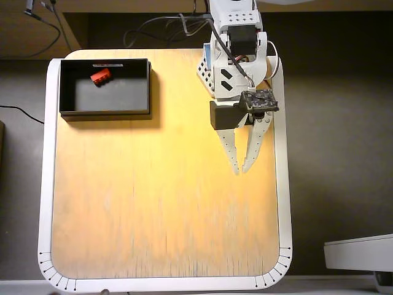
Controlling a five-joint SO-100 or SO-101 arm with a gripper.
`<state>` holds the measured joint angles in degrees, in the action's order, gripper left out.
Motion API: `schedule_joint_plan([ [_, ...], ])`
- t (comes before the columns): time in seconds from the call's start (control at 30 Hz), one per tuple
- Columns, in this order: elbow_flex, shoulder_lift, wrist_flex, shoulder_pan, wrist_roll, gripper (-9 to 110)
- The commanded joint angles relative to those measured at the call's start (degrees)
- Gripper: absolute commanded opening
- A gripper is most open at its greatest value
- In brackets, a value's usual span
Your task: Grasp a lego block and put it in the bin.
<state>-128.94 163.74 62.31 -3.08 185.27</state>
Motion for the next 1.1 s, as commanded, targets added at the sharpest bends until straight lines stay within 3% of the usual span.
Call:
schedule_joint_plan([
  [0.0,-4.7,5.4,-3.4,-0.5,1.4,0],
  [1.07,-44.1,24.7,-6.6,-0.4,-0.3,0],
])
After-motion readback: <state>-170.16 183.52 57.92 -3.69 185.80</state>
